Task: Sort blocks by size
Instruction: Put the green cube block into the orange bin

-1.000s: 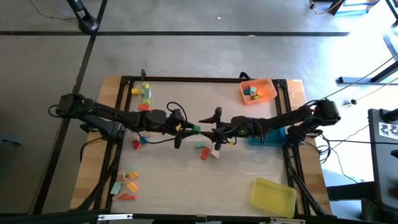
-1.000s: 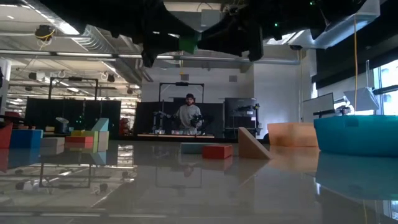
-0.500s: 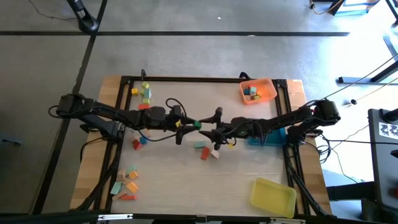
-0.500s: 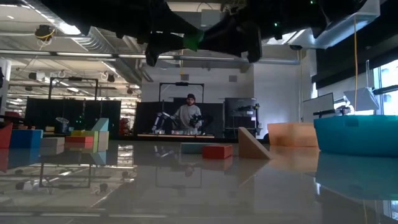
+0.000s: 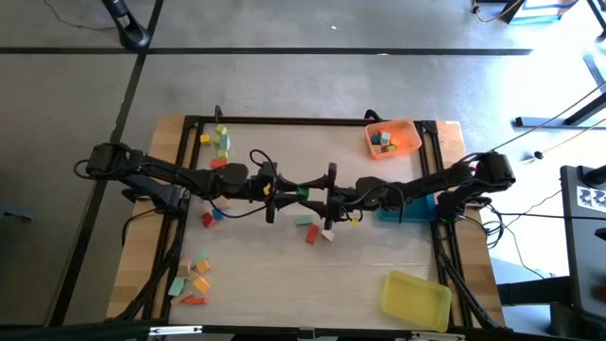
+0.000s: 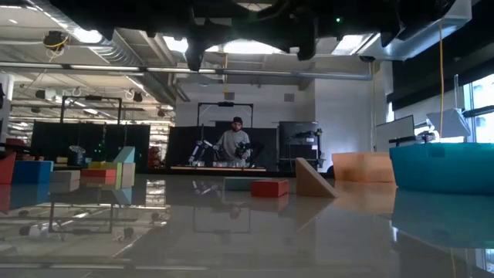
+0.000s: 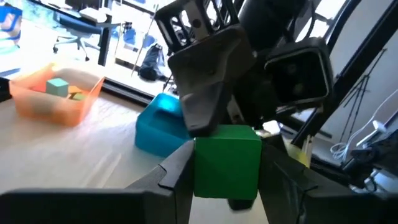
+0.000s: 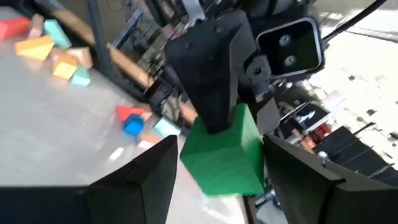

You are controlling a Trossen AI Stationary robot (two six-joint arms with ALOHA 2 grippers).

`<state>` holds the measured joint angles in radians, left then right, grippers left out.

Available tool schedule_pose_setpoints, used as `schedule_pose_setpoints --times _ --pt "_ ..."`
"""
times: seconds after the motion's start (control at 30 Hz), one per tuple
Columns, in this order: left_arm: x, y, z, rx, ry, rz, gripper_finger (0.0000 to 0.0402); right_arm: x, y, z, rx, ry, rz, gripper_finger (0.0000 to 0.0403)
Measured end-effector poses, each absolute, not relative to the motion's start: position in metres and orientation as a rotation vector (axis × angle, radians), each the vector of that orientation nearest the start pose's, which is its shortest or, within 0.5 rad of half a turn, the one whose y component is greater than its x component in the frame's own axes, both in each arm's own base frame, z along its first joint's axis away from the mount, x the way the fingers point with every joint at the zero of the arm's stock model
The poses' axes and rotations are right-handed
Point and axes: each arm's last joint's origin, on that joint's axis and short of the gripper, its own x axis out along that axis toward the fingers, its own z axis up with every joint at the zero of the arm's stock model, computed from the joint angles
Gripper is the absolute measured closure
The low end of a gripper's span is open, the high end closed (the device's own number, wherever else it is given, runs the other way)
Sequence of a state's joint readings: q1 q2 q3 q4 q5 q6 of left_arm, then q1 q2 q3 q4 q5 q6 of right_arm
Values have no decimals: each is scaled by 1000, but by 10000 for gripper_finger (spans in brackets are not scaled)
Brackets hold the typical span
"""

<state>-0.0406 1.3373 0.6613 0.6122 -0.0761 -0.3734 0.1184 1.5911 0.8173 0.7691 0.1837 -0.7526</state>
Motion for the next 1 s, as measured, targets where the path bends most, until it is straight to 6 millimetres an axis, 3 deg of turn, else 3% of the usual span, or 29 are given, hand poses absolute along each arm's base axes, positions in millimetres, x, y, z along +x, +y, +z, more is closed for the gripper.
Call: schedule_pose_setpoints --times 0.5,0.83,1.0 --pt "286 -10 247 -384 42 32 270 340 37 240 -832 -34 -89 173" --pt "286 -10 247 -404 44 30 270 340 37 238 -850 -13 -83 248" --pt "286 -10 247 -408 47 30 270 340 37 238 -855 -8 -92 255"
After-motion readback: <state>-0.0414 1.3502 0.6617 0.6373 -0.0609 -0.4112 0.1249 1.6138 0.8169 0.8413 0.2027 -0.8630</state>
